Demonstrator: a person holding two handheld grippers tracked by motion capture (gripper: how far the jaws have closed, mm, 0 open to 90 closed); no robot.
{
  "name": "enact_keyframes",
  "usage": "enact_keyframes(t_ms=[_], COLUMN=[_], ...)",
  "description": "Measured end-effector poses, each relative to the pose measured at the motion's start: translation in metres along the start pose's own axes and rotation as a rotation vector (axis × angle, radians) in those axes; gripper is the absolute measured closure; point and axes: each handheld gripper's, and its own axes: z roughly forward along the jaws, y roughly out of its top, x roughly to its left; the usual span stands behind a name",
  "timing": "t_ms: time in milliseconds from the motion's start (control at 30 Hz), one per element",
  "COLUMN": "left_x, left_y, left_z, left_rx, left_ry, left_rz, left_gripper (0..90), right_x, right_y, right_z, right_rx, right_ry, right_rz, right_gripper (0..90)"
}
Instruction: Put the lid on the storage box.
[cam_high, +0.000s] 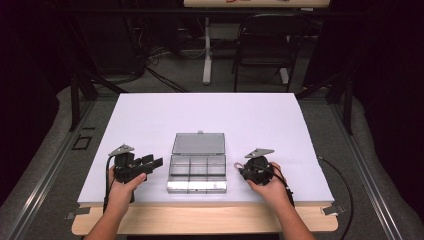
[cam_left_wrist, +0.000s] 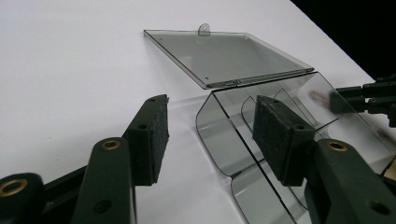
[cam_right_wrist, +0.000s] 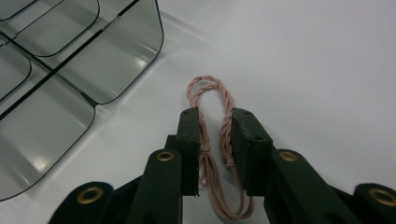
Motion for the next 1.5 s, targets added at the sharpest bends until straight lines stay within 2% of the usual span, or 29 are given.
enact_keyframes(t_ms=[267, 500, 867, 1300, 1500], left_x=[0.001, 0.002, 0.002, 0.002, 0.002], left_y=[0.0, 0.0, 0.0, 0.001, 0.001], left_z=[0.0, -0.001, -0.001, -0.001, -0.002], left_rx=[0.001, 0.005, 0.001, 0.003, -0.001], left_ry=[0.002, 0.003, 0.004, 0.004, 0.006], left_rz=[0.002, 0.0, -0.001, 0.005, 0.004], left_gripper=[45.8, 45.9, 45.8, 45.9, 45.9], right_x=[0.002, 0.003, 0.004, -0.002, -0.003], right_y=[0.001, 0.002, 0.003, 0.008, 0.011], right_z=[0.0, -0.001, -0.003, -0.016, -0.021], right_rx=[0.01, 0.015, -0.006, -0.069, -0.081], right_ry=[0.012, 0.025, 0.06, 0.061, 0.06], right_rz=[-0.004, 0.0, 0.016, 0.042, 0.044], right_gripper=[83.4, 86.7, 87.5, 88.4, 88.5])
